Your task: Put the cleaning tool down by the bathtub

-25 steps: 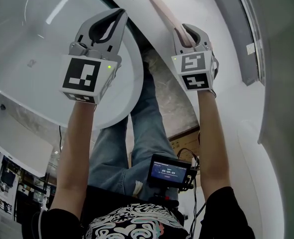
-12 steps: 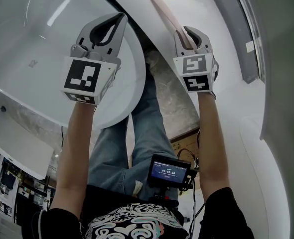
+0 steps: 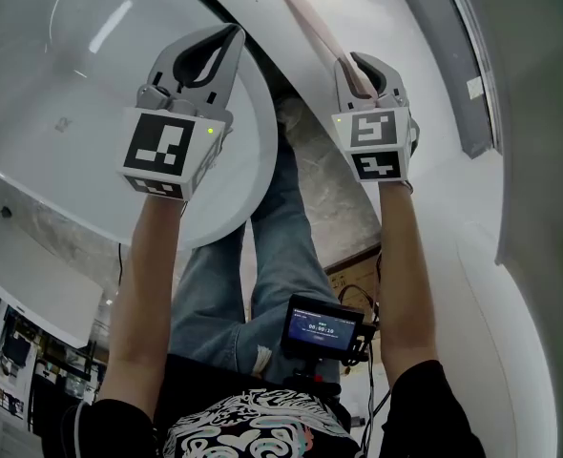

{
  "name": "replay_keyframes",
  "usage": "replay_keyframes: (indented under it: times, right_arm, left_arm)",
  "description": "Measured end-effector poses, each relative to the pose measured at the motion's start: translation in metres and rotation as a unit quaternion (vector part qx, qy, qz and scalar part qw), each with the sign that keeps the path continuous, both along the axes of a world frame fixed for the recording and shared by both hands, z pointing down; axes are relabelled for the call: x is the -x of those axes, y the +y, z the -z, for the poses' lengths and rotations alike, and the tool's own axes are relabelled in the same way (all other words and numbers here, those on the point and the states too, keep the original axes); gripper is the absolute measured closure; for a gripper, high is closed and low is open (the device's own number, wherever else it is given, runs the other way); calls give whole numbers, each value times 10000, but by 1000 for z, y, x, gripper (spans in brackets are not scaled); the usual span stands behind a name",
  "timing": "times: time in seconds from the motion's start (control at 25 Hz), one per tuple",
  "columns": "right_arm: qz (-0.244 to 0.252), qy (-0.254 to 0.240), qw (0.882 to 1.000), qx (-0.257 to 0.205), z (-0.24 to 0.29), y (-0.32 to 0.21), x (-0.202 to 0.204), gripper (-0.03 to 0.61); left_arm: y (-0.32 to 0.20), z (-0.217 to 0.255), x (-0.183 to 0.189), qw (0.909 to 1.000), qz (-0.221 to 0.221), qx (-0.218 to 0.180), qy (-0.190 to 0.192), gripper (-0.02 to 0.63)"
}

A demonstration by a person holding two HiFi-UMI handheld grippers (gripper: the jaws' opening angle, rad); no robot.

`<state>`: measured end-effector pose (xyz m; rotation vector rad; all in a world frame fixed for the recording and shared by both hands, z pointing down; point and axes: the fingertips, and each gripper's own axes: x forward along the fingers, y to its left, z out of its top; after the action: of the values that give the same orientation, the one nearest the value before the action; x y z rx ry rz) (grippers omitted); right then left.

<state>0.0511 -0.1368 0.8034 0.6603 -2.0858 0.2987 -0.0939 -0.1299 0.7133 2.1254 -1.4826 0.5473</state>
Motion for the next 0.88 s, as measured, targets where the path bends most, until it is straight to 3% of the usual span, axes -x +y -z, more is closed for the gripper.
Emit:
replay_keyframes:
  times: [0.2,0.88]
  right_arm:
    - [75,92,9998,-181,8,-1,-1,551]
    - [-465,-97,9986,-213,64,2,0,551]
  left_arm:
    - [-2,4,1,10000,-41,-32,37,597]
    - [3,39,16,9998,-119,-119,69,596]
